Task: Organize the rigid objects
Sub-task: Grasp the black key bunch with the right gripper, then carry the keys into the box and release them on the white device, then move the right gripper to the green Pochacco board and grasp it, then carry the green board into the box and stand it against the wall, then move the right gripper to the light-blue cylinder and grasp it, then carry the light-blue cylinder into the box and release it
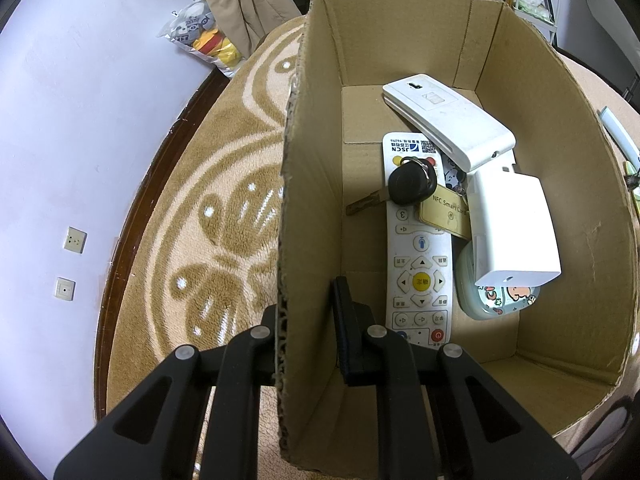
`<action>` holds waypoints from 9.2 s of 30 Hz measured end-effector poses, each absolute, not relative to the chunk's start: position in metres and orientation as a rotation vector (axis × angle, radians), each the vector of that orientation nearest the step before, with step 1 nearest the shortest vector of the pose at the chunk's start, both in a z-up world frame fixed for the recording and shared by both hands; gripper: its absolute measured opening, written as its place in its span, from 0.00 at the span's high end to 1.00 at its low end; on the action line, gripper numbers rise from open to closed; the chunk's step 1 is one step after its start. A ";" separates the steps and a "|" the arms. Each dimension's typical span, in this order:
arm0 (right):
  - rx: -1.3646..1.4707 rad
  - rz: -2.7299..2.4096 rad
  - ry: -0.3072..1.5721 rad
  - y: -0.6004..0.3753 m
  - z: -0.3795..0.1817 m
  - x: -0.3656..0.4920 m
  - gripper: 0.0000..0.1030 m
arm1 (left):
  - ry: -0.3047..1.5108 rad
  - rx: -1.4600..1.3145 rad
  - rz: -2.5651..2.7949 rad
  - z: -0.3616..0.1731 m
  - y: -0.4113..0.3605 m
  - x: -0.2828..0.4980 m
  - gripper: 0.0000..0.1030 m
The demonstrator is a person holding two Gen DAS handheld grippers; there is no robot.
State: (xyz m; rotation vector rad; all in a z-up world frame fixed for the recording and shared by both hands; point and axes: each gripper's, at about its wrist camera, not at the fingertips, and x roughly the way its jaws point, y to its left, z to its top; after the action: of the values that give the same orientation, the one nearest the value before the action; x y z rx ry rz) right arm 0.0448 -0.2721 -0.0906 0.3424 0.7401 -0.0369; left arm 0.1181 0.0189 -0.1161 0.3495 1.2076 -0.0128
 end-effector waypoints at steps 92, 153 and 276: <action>0.309 -0.254 0.982 -0.369 -0.147 0.041 0.10 | 1.224 0.334 -0.019 -0.117 0.021 0.120 0.84; 0.116 0.147 0.743 -0.180 -0.041 0.065 0.40 | 1.226 0.331 -0.019 -0.119 0.023 0.122 0.84; 0.195 -0.168 0.819 -0.332 -0.106 0.078 0.71 | 1.228 0.337 -0.015 -0.123 0.024 0.121 0.84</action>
State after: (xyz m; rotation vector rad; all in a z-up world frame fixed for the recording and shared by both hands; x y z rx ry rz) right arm 0.0776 -0.3319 -0.1058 0.1953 0.8187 -0.1679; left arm 0.1214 0.0244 -0.1231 0.3371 1.2282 -0.0151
